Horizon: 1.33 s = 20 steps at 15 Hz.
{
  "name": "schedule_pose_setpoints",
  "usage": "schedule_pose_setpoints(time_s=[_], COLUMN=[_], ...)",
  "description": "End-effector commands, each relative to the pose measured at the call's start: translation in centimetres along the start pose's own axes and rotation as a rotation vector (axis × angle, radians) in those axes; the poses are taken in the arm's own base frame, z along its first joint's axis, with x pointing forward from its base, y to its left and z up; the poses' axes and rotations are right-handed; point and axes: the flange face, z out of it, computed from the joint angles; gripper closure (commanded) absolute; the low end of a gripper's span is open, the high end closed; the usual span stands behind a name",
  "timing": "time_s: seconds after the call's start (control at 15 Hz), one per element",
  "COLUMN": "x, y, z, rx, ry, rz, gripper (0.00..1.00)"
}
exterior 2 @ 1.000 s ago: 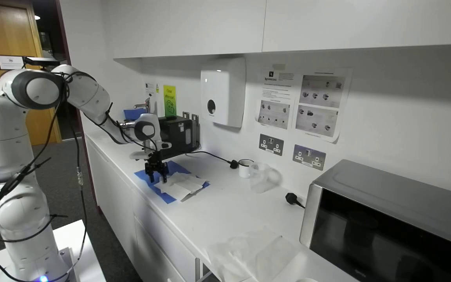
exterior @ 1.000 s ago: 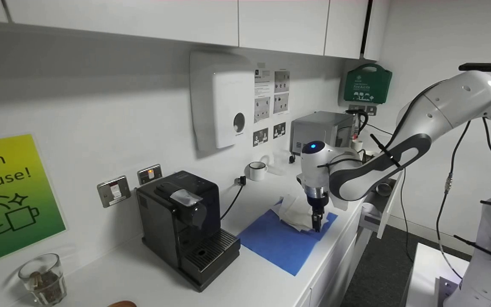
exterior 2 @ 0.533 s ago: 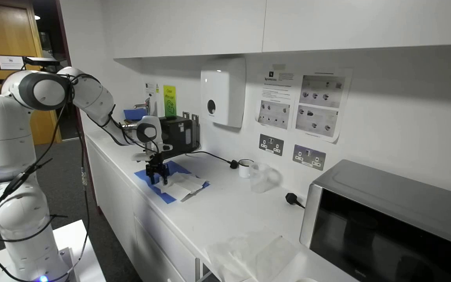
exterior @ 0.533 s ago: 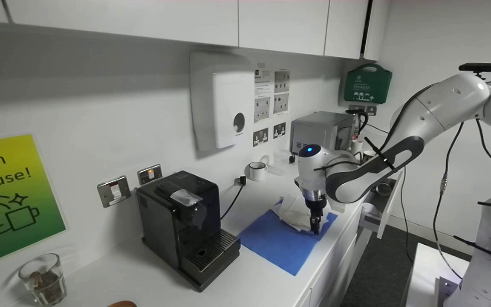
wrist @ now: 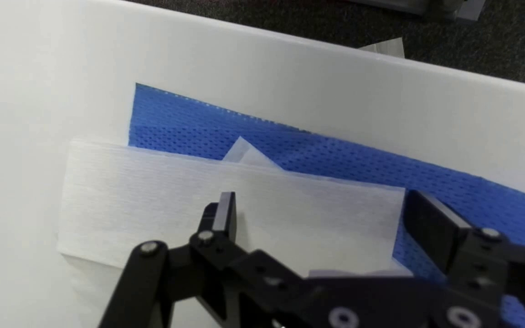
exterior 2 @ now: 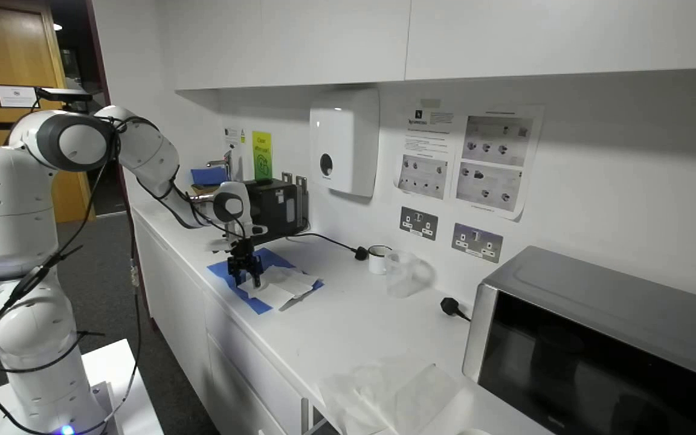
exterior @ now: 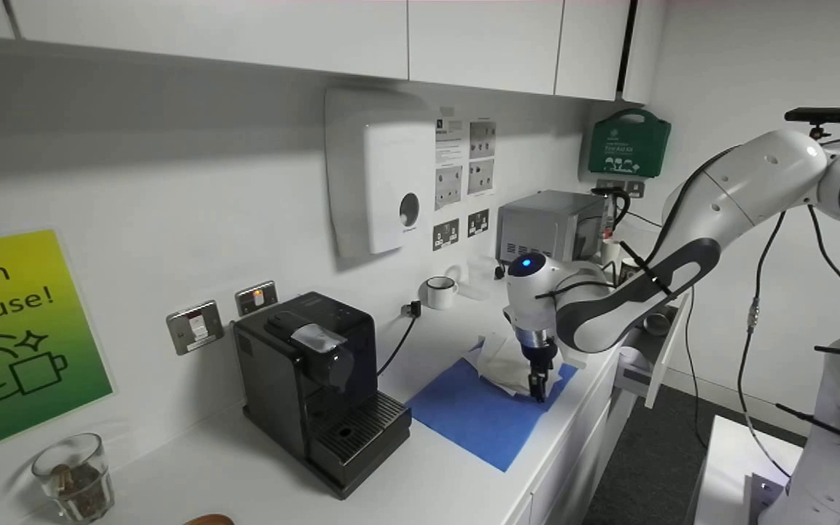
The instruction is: Stack the paper towels to the left on the counter
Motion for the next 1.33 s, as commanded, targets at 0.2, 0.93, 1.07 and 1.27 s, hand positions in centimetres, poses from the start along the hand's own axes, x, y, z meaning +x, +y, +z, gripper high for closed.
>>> schedule_pose_setpoints(time_s=[0.2,0.93,1.07,1.27], x=[0.7,0.4,0.2,-0.1], y=[0.1,-0.1,0.0,0.1], z=[0.0,-0.5,-0.9,-1.2], rx=[-0.026,-0.019,-0.017,-0.016], ry=[-0.007,0.002,0.010,0.018], rz=[0.016,0.003,0.004,0.006], gripper=[0.00,0.00,0.00,0.00])
